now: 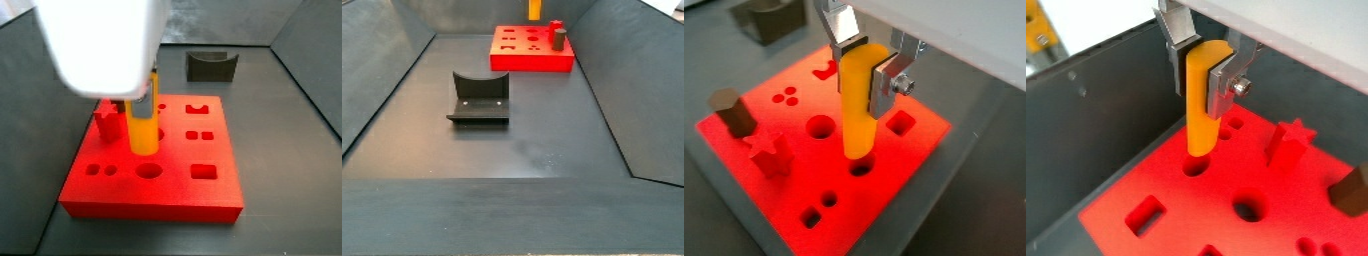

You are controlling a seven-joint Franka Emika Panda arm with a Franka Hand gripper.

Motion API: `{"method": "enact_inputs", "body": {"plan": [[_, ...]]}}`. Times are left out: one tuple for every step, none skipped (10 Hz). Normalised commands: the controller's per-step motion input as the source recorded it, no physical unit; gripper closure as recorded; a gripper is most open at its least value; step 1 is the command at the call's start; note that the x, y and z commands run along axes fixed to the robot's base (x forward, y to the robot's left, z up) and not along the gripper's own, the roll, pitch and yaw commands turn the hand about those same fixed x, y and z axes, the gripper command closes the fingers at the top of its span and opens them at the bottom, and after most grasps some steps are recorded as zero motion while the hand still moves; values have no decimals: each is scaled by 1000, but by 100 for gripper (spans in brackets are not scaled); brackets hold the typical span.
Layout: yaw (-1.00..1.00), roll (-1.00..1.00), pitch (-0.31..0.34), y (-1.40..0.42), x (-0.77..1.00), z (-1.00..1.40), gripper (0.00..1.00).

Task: Pick up the oval object. Move up. Move to above the board. Insert the oval object.
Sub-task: Insert the oval object.

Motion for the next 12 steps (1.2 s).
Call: {"method": "enact_inputs", "body": {"plan": [[-306, 213, 163, -183, 143, -100, 100], [-86, 116, 61, 0, 0, -137, 100], [0, 231, 0, 0, 3, -206, 100], [0, 500, 0, -174, 154, -277, 100], [-20, 500, -34, -269, 51, -174, 100], [-194, 361, -76, -206, 83, -140, 100], [0, 7, 0, 0, 0, -37, 100], [-26, 51, 0, 0, 0, -254, 100], [-94, 96, 0, 29, 57, -277, 100], [-69, 110, -9, 0, 134, -331, 100], [-31, 0, 0, 9, 43, -77, 100], [0, -41, 0, 0, 0, 0, 100]]}}
